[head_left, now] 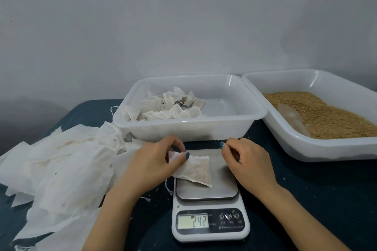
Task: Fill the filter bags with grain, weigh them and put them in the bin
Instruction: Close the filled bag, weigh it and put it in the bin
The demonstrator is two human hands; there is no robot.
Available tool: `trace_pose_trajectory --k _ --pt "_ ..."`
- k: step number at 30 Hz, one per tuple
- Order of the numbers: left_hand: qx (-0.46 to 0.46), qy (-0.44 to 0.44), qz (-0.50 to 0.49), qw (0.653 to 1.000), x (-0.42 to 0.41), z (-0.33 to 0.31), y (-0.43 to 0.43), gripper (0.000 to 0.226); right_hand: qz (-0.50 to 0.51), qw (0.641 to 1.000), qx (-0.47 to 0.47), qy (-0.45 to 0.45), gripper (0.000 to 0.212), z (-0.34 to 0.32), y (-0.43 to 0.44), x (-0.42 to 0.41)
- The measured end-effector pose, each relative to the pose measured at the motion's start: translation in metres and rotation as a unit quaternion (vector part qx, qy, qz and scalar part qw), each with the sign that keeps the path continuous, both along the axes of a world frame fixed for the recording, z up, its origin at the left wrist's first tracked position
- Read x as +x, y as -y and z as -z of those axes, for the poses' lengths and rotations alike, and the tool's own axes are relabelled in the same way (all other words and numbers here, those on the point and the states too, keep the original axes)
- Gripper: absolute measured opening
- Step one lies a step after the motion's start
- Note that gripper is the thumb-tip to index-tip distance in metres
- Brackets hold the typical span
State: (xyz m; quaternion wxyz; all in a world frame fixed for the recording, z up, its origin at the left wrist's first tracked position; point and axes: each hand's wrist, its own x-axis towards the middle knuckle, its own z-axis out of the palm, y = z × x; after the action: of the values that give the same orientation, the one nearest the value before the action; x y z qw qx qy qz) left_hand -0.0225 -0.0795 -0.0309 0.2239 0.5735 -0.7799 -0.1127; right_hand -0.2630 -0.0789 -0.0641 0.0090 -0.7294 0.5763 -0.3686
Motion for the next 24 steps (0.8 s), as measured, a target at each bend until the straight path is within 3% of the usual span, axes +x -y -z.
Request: trace_pose_trajectory --k 2,7,12,17,21,24 --pt "0.002 -0.077 0.061 0.995 -0.004 -0.001 0.0 0.009 0.003 1.0 0.003 -0.004 0.033 0.001 0.0 0.0" --pt "0.053 -0.331 0.155 0.929 -0.025 -0.016 -0.006 0.021 0.005 1.0 -0.003 -0.004 0.035 0.0 0.0 0.0" --pt "0.021 -0.426 0.155 0.891 -0.053 -0.054 0.012 0.024 0.002 1.0 -0.013 -0.006 0.035 -0.002 -0.001 0.001" --pt "-0.036 -0.292 0.102 0.95 -0.073 -0.071 0.051 0.031 0.0 1.0 -0.012 -0.003 0.035 -0.001 0.0 0.0" --pt "0.031 -0.102 0.063 0.992 -0.087 -0.057 0.074 0.032 -0.004 1.0 -0.017 -0.003 0.036 0.0 0.0 0.0" --pt "-0.001 0.06 0.012 0.998 -0.092 -0.041 0.081 0.046 -0.003 1.0 -0.018 -0.004 0.034 0.001 0.0 0.001"
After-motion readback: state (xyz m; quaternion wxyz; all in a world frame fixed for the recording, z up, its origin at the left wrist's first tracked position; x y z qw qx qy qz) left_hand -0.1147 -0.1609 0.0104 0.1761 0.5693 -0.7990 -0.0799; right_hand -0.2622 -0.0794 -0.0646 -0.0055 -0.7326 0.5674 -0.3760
